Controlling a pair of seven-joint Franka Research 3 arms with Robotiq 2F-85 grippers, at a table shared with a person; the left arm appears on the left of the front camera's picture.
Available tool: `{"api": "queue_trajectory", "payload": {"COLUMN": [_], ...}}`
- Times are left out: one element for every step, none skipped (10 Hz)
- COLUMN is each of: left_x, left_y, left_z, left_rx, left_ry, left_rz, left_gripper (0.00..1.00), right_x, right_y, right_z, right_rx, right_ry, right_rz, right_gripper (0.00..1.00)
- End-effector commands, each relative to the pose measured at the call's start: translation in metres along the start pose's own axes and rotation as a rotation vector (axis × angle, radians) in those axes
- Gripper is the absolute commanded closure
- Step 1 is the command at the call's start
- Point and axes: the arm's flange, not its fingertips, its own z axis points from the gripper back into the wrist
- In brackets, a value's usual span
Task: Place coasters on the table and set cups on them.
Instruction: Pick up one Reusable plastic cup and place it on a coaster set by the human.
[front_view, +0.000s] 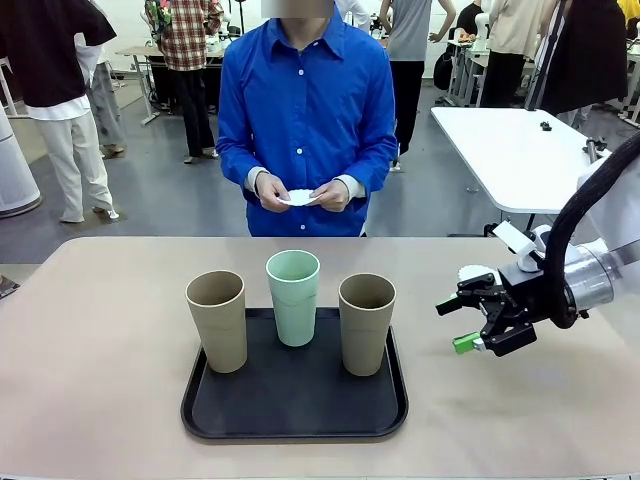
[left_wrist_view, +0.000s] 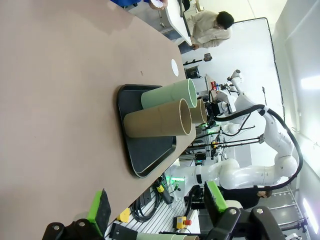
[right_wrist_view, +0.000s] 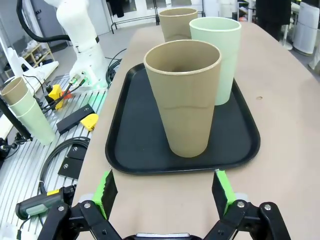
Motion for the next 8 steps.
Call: {"api": "queue_trajectory", "payload": {"left_x": [0.0, 0.0, 0.0, 0.0, 0.0, 0.0, 0.0, 0.0], "left_y": [0.0, 0.0, 0.0, 0.0, 0.0, 0.0, 0.0, 0.0], "left_z": [0.002, 0.002, 0.002, 0.002, 0.002, 0.002, 0.002, 0.002], "left_rx": [-0.016, -0.016, -0.016, -0.016, -0.016, -0.016, -0.016, -0.016], "left_ry": [-0.008, -0.008, -0.008, -0.008, -0.008, -0.008, -0.008, -0.008], "left_rz": [-0.006, -0.006, -0.006, -0.006, -0.006, -0.006, -0.006, -0.006], "left_gripper": [0.0, 0.0, 0.0, 0.0, 0.0, 0.0, 0.0, 0.0], "right_x": [0.002, 0.0, 0.001, 0.002, 0.003, 0.004, 0.005, 0.006], "right_y": [0.0, 0.0, -0.002, -0.006, -0.01, -0.015, -0.019, -0.022], "right_z": [0.0, 0.0, -0.006, -0.013, -0.018, -0.027, -0.035, -0.039], "right_rx": [0.001, 0.0, 0.048, 0.062, 0.064, 0.054, 0.066, 0.071], "right_ry": [-0.005, 0.0, -0.032, -0.039, -0.066, -0.101, -0.106, -0.13], "right_rz": [0.004, 0.0, 0.097, 0.112, 0.126, 0.144, 0.156, 0.178], "right_gripper": [0.0, 0.0, 0.0, 0.0, 0.0, 0.0, 0.0, 0.0]}}
